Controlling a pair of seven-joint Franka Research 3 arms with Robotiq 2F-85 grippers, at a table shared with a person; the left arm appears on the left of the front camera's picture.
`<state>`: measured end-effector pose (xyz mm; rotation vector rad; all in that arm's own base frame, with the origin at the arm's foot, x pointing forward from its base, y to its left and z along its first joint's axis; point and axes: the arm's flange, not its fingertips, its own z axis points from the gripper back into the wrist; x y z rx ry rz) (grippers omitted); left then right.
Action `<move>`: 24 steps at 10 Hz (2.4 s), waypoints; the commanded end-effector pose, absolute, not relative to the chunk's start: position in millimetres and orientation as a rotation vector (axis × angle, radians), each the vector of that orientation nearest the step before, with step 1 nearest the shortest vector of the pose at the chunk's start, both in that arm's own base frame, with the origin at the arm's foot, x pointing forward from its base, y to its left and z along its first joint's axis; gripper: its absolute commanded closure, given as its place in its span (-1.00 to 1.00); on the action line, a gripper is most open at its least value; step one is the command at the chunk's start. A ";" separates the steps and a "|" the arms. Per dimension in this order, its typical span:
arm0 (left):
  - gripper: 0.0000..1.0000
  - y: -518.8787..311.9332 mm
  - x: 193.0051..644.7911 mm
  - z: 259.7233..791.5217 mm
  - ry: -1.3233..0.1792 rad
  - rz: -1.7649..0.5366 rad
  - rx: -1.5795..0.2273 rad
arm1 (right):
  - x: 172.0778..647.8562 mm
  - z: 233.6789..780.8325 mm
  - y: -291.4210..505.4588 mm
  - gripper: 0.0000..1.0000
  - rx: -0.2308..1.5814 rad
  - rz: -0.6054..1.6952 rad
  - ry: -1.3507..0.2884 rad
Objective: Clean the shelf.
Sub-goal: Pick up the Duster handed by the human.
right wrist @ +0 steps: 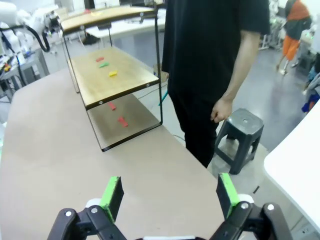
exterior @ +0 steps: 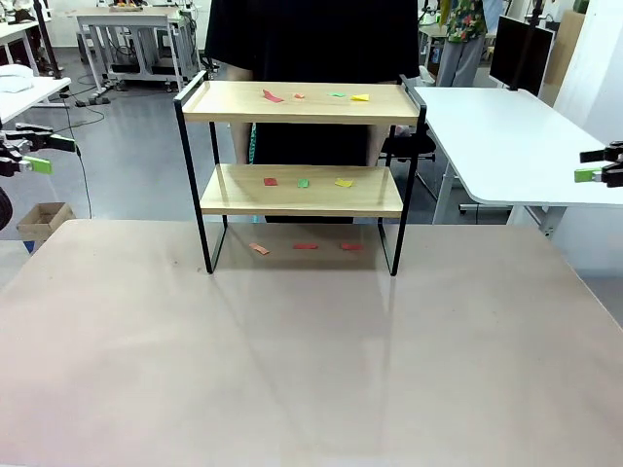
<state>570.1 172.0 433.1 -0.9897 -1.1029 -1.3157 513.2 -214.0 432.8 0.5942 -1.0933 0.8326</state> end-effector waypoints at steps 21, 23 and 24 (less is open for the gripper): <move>-1.00 172.5 615.6 386.4 -1.290 -1.255 -1.008 | 544.0 397.4 -252.6 -1.00 0.591 0.715 -1.257; -1.00 172.5 615.6 386.4 -1.290 -1.255 -1.008 | 544.0 397.4 -252.6 -1.00 0.591 0.715 -1.257; -1.00 172.5 615.6 386.4 -1.290 -1.255 -1.008 | 544.0 397.4 -252.6 -1.00 0.591 0.715 -1.257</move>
